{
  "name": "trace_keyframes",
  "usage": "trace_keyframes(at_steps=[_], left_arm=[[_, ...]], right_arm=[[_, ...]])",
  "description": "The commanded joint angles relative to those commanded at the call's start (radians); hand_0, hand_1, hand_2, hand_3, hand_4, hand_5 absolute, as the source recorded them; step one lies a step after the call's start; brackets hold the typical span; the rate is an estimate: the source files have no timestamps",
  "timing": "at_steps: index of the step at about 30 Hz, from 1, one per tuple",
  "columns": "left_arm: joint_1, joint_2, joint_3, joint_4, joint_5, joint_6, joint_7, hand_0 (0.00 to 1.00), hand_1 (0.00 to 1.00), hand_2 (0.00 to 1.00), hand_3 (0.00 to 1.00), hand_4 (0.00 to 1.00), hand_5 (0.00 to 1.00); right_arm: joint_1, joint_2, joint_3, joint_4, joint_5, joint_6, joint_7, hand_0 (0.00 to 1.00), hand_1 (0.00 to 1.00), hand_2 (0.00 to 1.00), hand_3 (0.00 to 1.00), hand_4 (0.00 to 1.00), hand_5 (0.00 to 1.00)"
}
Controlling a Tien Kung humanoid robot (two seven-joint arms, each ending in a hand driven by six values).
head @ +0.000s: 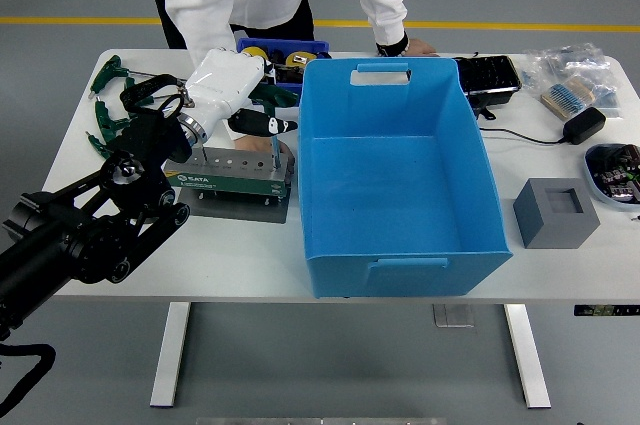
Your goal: Lift tool from toolbox,place it in box,lift tool from toolbox,place it in box
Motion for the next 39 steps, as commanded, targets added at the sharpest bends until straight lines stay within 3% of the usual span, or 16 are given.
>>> trace_keyframes(at_steps=[13,14,22,35,39], left_arm=[[-0.010,-0.011,0.012,0.069,-0.022,0.050,0.011,0.345,0.250,0.310,0.360,0.998,0.656],[-0.012,-0.011,0.012,0.073,-0.024,0.056,0.012,0.317,0.206,0.268,0.298,0.998,0.662],[-0.022,-0.018,0.019,0.103,-0.059,0.100,0.012,0.287,0.166,0.233,0.256,0.998,0.664],[-0.028,-0.035,0.035,0.189,-0.152,0.209,-0.045,0.244,0.090,0.164,0.164,0.998,0.658],[-0.030,-0.038,0.039,0.202,-0.177,0.224,-0.057,0.225,0.063,0.130,0.130,0.998,0.653]], right_arm=[[0.008,-0.002,-0.005,0.001,0.007,0.000,0.002,0.672,0.638,0.717,0.577,0.838,0.747],[0.009,-0.002,-0.005,0.001,0.008,0.000,0.002,0.671,0.638,0.717,0.577,0.838,0.747],[0.014,-0.004,-0.004,0.002,0.004,0.000,0.003,0.672,0.639,0.717,0.577,0.838,0.747],[0.020,-0.005,-0.008,0.004,0.008,0.000,0.005,0.672,0.641,0.717,0.577,0.838,0.747],[0.022,-0.005,-0.008,0.005,0.007,0.000,0.005,0.671,0.641,0.717,0.577,0.837,0.746]])
